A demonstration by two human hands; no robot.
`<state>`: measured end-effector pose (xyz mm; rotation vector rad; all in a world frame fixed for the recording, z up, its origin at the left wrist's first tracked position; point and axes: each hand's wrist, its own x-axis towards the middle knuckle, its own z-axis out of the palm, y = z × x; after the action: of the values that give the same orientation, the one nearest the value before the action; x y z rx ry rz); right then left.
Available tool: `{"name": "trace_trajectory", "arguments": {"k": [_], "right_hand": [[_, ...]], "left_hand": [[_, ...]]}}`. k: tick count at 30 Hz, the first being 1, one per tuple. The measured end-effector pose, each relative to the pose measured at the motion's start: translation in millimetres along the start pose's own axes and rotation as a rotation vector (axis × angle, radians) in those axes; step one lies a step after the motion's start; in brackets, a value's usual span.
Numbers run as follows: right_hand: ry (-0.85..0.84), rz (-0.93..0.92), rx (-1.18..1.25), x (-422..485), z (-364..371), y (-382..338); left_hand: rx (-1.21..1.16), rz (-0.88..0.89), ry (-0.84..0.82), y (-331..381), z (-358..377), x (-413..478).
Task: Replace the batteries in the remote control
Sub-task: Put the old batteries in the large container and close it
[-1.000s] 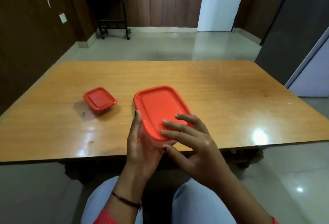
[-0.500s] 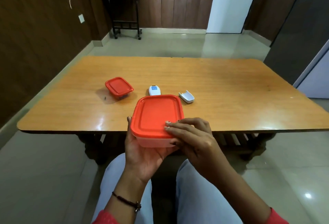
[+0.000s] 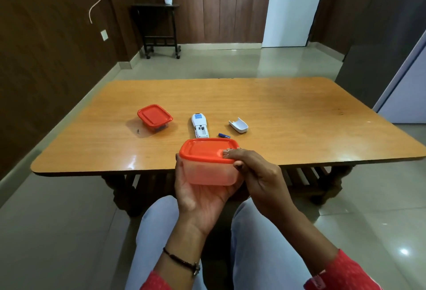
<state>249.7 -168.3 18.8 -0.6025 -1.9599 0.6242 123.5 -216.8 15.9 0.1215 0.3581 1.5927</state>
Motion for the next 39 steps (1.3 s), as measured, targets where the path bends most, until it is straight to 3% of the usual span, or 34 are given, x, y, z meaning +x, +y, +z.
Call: {"name": "trace_trajectory", "arguments": {"k": [7,10,14,18,21,25,29,33,36,39], "right_hand": [[0.438,0.194,0.033,36,-27,19],[0.604,0.461,0.091,57,-47,43],[0.799,0.894,0.227,58,-77,87],[1.058,1.092,0.470,44,-103,125],[1.245,1.103,0.664,38,-119,149],[1.250,1.093,0.708,37,-128,179],[1.210,1.168,0.592,38,-124,206],[1.023,1.137,0.381,39,-119,213],[0.873,1.121,0.199,33,-114,215],[0.776,1.125,0.167,26,-108,213]], "left_hand": [[0.104,-0.016,0.030,-22,-19,-8],[0.114,-0.068,0.049,-23,-25,4],[0.158,-0.169,-0.043,-18,-19,23],[0.340,-0.202,-0.063,-26,-1,60],[0.479,-0.218,-0.025,-43,9,100],[0.646,-0.210,0.132,-69,16,155],[0.783,-0.194,0.283,-83,20,201],[0.877,-0.200,0.320,-89,15,217],[1.124,-0.161,0.333,-89,7,219],[1.231,-0.099,0.336,-86,6,219]]}}
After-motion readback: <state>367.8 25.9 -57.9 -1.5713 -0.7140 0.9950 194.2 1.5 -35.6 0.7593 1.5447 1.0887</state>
